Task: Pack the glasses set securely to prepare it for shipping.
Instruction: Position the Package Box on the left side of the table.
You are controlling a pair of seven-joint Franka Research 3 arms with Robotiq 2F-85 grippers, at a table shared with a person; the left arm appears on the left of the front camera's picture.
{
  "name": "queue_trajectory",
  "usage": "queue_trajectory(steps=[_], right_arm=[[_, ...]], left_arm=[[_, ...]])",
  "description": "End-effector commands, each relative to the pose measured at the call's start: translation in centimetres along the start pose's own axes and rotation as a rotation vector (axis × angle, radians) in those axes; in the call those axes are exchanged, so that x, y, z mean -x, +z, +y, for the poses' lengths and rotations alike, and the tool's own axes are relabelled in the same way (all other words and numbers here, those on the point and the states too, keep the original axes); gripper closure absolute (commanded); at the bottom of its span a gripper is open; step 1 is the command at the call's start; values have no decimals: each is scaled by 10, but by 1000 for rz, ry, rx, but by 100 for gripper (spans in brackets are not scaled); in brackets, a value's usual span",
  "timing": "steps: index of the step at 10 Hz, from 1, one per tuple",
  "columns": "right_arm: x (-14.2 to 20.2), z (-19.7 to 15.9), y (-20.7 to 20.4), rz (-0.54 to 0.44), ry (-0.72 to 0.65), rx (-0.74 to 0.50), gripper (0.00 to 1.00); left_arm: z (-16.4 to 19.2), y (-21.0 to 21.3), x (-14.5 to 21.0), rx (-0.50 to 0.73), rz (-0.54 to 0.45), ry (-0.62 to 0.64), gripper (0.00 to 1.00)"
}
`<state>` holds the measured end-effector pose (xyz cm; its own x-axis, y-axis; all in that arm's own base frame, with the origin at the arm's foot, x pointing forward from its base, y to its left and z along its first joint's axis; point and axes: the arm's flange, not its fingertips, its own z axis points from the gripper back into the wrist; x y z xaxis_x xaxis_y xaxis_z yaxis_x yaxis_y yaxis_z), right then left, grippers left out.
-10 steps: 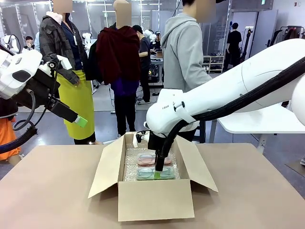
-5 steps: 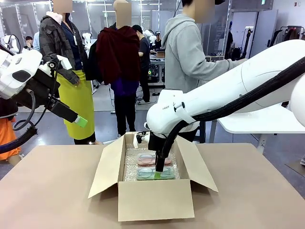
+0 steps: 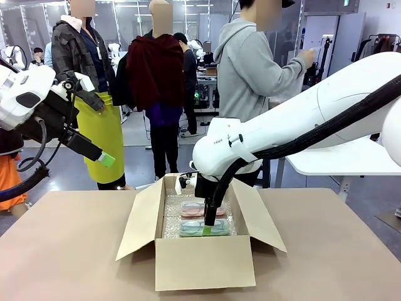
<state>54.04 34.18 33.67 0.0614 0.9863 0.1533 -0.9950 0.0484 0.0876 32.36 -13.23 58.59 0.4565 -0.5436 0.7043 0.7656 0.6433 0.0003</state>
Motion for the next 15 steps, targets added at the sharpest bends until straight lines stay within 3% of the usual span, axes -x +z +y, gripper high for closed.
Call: queue_trajectory(steps=[1,4,5,10,15], right_arm=[[0,1,1,3,8,-1,0],[0,0,0,0,0,0,3],[2,6,24,11,-38,-50,0],[28,34,119,-87,-127,44,0],[149,123,215,-289,-621,220,0]], left_arm=[[0,2,0,10,-7,2,0],[0,2,0,10,-7,2,0],[0,2,0,10,-7,2,0],[0,2,0,10,-7,2,0],[0,2,0,10,-7,2,0]])
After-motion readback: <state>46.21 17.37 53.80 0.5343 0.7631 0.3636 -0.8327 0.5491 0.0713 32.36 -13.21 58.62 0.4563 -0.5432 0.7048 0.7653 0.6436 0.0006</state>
